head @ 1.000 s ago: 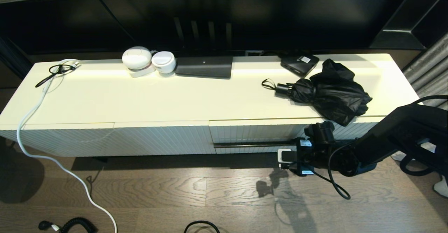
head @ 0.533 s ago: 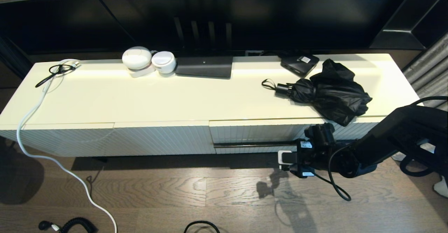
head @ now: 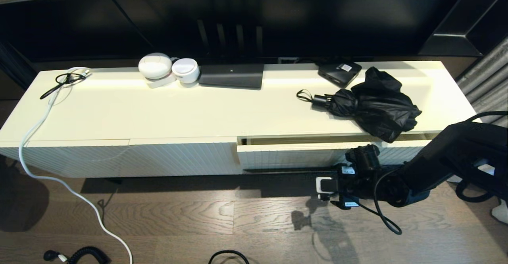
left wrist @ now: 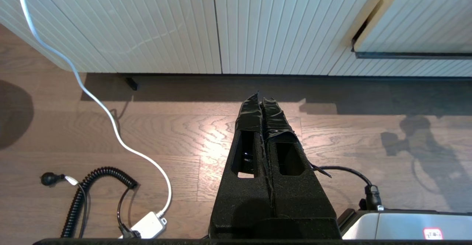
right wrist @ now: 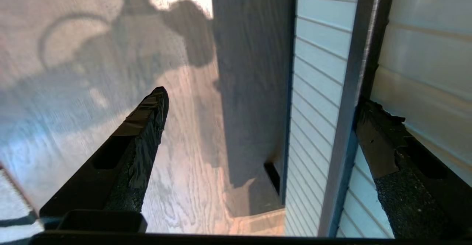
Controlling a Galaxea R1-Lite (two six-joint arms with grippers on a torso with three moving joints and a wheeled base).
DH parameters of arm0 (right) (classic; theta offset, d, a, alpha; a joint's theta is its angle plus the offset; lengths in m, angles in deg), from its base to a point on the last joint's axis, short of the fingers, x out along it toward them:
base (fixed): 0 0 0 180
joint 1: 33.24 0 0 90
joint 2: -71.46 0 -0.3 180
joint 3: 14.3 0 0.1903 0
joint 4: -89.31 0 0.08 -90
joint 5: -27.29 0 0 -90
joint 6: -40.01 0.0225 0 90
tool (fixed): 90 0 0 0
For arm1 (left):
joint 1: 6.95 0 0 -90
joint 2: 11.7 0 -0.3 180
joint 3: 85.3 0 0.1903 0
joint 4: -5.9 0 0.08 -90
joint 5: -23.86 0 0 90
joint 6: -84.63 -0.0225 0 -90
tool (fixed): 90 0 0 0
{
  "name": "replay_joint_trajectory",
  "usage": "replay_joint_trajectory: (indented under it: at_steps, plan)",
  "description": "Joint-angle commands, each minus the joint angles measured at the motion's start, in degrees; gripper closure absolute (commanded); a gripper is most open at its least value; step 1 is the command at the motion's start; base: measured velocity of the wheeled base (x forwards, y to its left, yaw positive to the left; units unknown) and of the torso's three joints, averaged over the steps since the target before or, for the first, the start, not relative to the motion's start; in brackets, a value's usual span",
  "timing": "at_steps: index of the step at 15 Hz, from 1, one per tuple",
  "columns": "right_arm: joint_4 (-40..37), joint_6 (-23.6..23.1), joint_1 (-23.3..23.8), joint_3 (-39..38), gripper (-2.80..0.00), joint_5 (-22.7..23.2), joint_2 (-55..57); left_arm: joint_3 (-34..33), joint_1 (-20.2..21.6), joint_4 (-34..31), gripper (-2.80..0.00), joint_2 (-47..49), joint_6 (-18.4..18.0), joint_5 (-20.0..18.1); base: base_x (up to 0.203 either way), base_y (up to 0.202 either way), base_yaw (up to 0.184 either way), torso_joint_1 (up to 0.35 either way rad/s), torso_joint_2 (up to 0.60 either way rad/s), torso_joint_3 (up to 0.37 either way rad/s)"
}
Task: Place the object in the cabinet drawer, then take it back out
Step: Open the drawer
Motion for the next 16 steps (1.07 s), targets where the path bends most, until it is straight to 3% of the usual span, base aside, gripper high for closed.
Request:
replay_joint_trajectory:
  at_steps: [1, 7, 16]
  plan:
    - [0.38, -0.41, -0.11, -0.87, -2.80, -0.01, -0.32, -0.09, 0.02, 0.00, 0.00, 0.00, 0.02, 0.04, 0.000, 0.000, 0.000, 0.000, 0.00, 0.000]
    - [0.72, 0.03, -0.23, -3.91, -2.80, -0.11, -1.44, -0.09, 0.02, 0.00, 0.00, 0.00, 0.02, 0.04, 0.000, 0.000, 0.000, 0.000, 0.00, 0.000]
    - [7.03, 2.52, -1.88, -14.31, -2.80, -0.87, -5.39, -0.09, 0.02, 0.00, 0.00, 0.00, -0.01, 0.04, 0.000, 0.000, 0.000, 0.000, 0.00, 0.000]
